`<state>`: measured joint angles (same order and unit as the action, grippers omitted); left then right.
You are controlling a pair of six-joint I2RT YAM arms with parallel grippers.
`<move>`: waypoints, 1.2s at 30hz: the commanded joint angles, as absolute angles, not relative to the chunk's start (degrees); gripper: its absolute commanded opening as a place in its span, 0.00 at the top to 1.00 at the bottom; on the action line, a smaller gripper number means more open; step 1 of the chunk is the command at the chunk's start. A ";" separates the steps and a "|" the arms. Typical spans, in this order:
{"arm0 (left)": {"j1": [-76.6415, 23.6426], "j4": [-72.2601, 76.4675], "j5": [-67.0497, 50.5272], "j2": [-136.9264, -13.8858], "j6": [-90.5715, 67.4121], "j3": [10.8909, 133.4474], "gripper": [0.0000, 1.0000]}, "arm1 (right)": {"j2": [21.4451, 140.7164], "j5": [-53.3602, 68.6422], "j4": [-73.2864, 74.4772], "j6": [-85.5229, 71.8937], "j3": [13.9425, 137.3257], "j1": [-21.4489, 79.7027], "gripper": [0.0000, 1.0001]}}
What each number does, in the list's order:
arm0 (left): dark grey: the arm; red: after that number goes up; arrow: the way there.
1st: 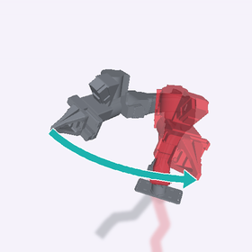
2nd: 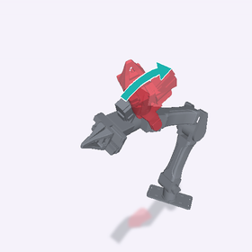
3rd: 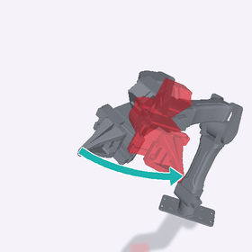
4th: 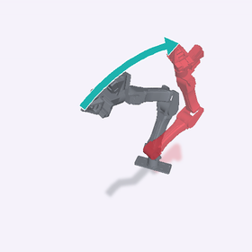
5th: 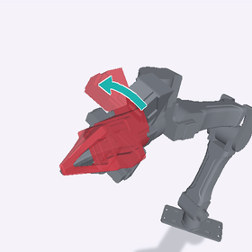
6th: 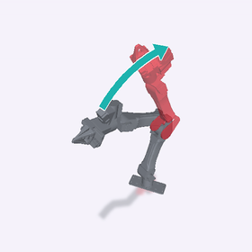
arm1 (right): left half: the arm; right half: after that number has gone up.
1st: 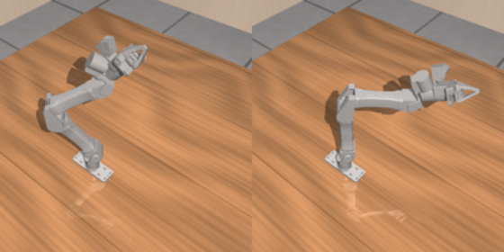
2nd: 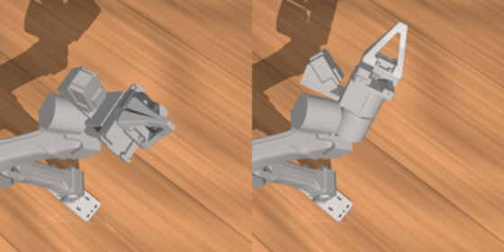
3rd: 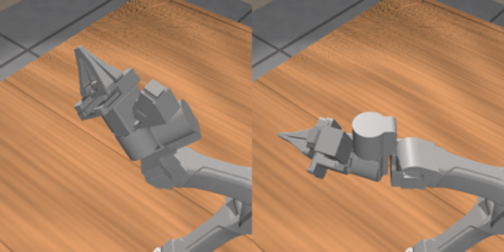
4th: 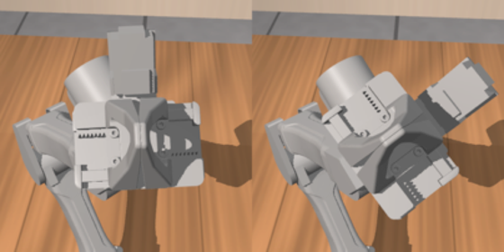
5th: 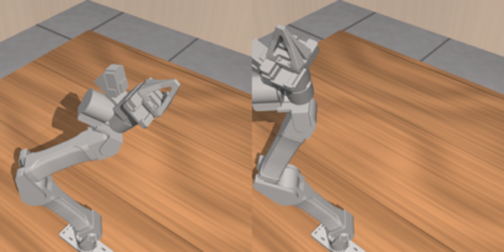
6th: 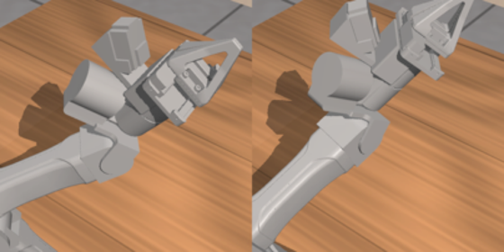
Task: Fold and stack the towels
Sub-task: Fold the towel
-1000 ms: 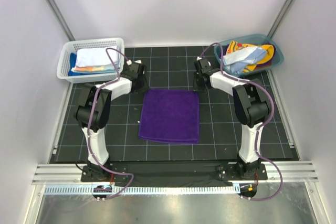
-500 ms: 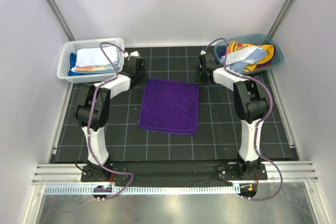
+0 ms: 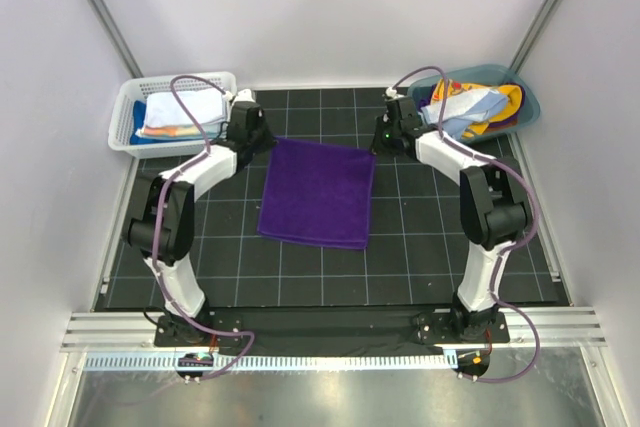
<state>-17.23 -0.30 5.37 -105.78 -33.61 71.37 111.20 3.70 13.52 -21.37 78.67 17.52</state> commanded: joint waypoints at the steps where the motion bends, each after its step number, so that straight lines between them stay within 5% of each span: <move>1: -16.70 3.34 6.24 -100.38 -33.31 68.83 1.00 | 104.33 5.01 11.07 -21.62 77.08 18.28 0.93; 36: -16.87 3.78 1.58 -74.27 -39.20 37.71 1.00 | 78.06 -7.29 8.88 -28.83 45.89 33.84 0.93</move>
<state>-17.12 2.66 1.37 -76.62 -38.68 38.48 81.41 -5.04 10.68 -27.46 47.05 33.34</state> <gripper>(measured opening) 0.014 0.120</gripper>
